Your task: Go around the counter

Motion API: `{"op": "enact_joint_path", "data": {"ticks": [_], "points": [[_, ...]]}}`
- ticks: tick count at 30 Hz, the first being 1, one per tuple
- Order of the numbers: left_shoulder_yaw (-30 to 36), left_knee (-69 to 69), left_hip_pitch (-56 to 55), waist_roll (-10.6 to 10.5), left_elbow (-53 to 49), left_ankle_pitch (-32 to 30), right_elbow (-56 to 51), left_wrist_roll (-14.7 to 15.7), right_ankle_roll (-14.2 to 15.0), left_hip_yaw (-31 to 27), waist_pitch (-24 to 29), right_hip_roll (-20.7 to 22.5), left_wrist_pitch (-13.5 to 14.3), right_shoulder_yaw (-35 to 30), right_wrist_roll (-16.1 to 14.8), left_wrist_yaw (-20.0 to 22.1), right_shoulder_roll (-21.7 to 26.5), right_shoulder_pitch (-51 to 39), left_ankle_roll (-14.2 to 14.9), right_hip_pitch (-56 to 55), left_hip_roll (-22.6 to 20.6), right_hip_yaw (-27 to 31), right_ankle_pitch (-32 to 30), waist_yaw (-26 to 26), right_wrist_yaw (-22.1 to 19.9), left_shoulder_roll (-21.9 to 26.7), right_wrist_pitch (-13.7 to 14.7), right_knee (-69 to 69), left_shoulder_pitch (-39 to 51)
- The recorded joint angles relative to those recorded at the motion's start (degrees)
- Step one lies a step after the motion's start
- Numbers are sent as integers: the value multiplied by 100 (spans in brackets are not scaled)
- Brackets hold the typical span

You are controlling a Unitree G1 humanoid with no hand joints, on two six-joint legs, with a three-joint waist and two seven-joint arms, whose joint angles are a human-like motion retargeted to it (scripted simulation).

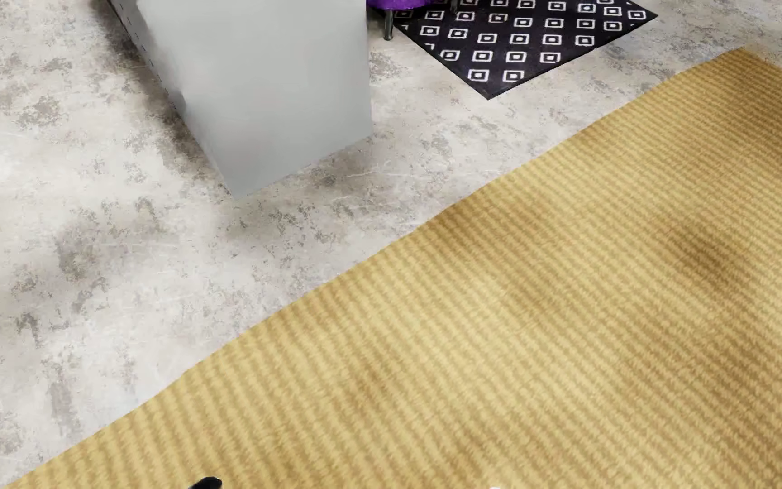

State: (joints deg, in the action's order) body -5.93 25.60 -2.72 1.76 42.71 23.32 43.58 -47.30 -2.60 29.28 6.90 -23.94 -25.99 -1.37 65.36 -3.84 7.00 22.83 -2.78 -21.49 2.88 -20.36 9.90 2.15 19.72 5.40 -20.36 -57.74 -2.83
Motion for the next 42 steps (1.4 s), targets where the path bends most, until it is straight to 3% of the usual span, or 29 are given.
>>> {"op": "enact_joint_path", "data": {"ticks": [1, 2, 3, 5, 6, 7, 8, 9, 10, 11, 13, 15, 17, 19, 20, 22, 24, 25, 27, 28, 29, 31, 33, 35, 37, 38, 40, 41, 42], "points": [[146, -243, 147, -19, -46, -19, 166, -69, 166, -403, 25, 296, 329, -44, 417, -155, 113, 145, 87, -627, -127, 536, -33, 94, 233, 264, 565, -6, 15], [368, -536, 323, -51, -186, -51, 283, -143, 351, -761, 46, 612, 691, 214, 591, -285, 106, 258, 181, -1147, -193, 1054, -169, 170, 456, 582, 818, 304, -57], [514, -753, 489, -94, -406, -15, 337, -159, 602, -1038, 66, 967, 914, 696, 549, -319, 26, 301, 283, -1521, -190, 1646, -281, 228, 490, 873, 723, 868, -197], [517, -683, 686, -218, -819, 222, 410, 51, 671, -1538, 109, 1561, 1028, 1086, 964, -330, 31, 224, 453, -1673, -16, 2708, -312, 286, 206, 1175, 518, 2461, -566], [418, -475, 771, -282, -927, 370, 429, 188, 991, -1737, 127, 1664, 899, 1037, 1405, -362, 89, 151, 557, -1538, 150, 2675, -403, 272, 10, 1227, 402, 3079, -746], [330, -25, 826, -362, -986, 374, 395, 253, 1048, -1949, 140, 1869, 754, 967, 1769, -351, 124, 53, 662, -1273, 364, 2818, -1265, 255, -228, 1218, 345, 3213, -896], [234, 570, 814, -452, -1026, 61, 377, 298, 1159, -2151, 178, 1945, 724, 891, 2084, -332, 167, -95, 550, -1154, 535, 2730, -1232, 198, -468, 1135, 231, 2786, -1075], [72, 1627, 590, -556, -1048, -595, 479, 283, 1074, -2193, 236, 1984, 615, 846, 2291, -95, 177, -373, 200, -933, 835, 2463, -800, 126, -610, 1015, 190, 2366, -1277], [-136, 2774, 164, -671, -1107, -1337, 596, 383, 995, -2169, 278, 2024, 568, 886, 2325, 93, 199, -701, -256, -601, 1228, 2189, -452, 69, -779, 743, 240, 2209, -1439], [-239, 3745, -310, -783, -1115, -2130, 615, 422, 941, -2084, 297, 2050, 536, 867, 2331, 125, 265, -1090, -495, -220, 1695, 1939, -198, 7, -791, 398, 361, 2208, -1554], [-149, 4873, -1199, -934, -1033, -1872, 537, 251, 904, -1963, 291, 2070, 596, 726, 2491, -73, 479, -2004, -543, 687, 1804, 1640, 4, -155, -935, -236, 357, 2712, -1874], [-106, 5100, -2069, -936, -1038, -2052, 204, -206, 894, -1788, 223, 2039, 597, 787, 2205, -365, 537, -2817, -203, 1493, 1461, 1362, 127, -308, -1183, -579, 417, 3283, -2167], [-575, 4401, -2761, -861, -1026, -2092, -327, -173, 921, -1572, 163, 2013, 472, 855, 1433, -335, 563, -3553, 168, 2098, 1161, 1083, 337, -434, -1480, -911, 659, 3614, -2255], [-1059, 2848, -3136, -798, -817, -2193, -815, -5, 966, -1306, 151, 2082, 411, 617, 781, -100, 671, -4210, 185, 2584, 1092, 869, 595, -528, -1508, -1013, 848, 3818, -2181], [-1137, 1732, -3195, -765, -661, -2329, -1073, -64, 996, -1330, 159, 2134, 393, 435, 482, -20, 708, -4471, 346, 2805, 960, 791, 731, -557, -1502, -984, 835, 3919, -2127], [-1172, -718, -3091, -695, -433, -2328, -1716, -220, 1073, -1574, 199, 2249, 398, -33, -36, 136, 743, -4749, 191, 3271, 663, 691, 897, -578, -1663, -902, 889, 4203, -2006], [-1082, -1342, -3125, -645, -346, -2155, -2362, -303, 1216, -642, 269, 2333, 569, -521, -418, 136, 785, -4701, 253, 3692, 791, 619, 889, -515, -1685, -772, 1093, 4321, -1911], [-1028, -900, -3145, -616, -348, -1968, -2617, -316, 1325, -209, 303, 2294, 618, -724, -527, 111, 808, -4534, 76, 3874, 905, 619, 758, -506, -1604, -741, 1120, 4173, -1852], [-867, -30, -3113, -494, -451, -2209, -2903, -333, 1553, -94, 358, 2027, 744, -1157, -319, 116, 928, -4004, -904, 4076, 875, 802, 67, -557, -1447, -806, 1144, 3662, -1776], [-744, 409, -3061, -408, -500, -2250, -2898, -359, 1509, -97, 382, 1812, 816, -1294, -93, 115, 952, -3641, -1091, 3960, 812, 884, -452, -577, -1411, -861, 1075, 2955, -1735], [-571, 908, -3035, -308, -512, -1932, -2763, -404, 1532, -98, 410, 1526, 911, -1361, 199, 63, 945, -3258, -1134, 3611, 721, 987, -1009, -579, -1370, -900, 939, 1821, -1659], [-200, 1245, -2659, -93, -642, -1282, -2003, -572, 1000, -112, 470, 1126, 1041, -1367, 923, -83, 762, -2621, -1101, 2432, 295, 1474, -1923, -497, -1266, -880, 640, -567, -1408], [30, 1010, -2059, 55, -1142, -927, -617, -702, 879, -216, 521, 1614, 1088, -1104, 1159, 34, 280, -2269, -1055, 1039, -175, 2281, -1233, -341, -1286, -873, 191, -2097, -1266], [151, 470, -1328, 78, -1581, -744, 514, -371, 742, -505, 511, 2180, 1321, -699, 1075, 205, -40, -1875, -967, -108, -575, 2728, -1247, -198, -711, -796, -194, -2368, -1068], [472, 81, -673, 35, -1948, -518, 747, 2, 477, -1026, 479, 2147, 1564, -794, 1388, 167, -137, -1171, -871, -914, -864, 2655, -1217, -47, -206, -533, 156, -1456, -833], [705, -33, -399, 17, -2113, -384, 557, 120, 206, -1334, 463, 1832, 1577, -748, 1471, 97, -218, -728, -831, -1180, -981, 2278, -1195, 44, -295, -380, 410, -614, -652], [1130, -219, 130, 9, -2266, -107, 169, 258, 148, -1874, 424, 1428, 1590, -313, 1125, 15, -587, 132, -769, -1273, -1167, 1165, -1302, 194, -789, -127, 658, 1856, -308], [1248, -434, 457, 17, -2246, -67, 107, 309, 372, -2034, 407, 1651, 1559, -146, 892, 65, -765, 402, -741, -1188, -1209, 901, -1398, 237, -907, -45, 720, 3387, -175], [1343, -668, 826, 17, -2121, -56, 110, 323, 858, -2128, 391, 2010, 1430, -82, 751, 101, -855, 573, -700, -1193, -1252, 1058, -1363, 260, -880, -8, 752, 4633, -98]]}}
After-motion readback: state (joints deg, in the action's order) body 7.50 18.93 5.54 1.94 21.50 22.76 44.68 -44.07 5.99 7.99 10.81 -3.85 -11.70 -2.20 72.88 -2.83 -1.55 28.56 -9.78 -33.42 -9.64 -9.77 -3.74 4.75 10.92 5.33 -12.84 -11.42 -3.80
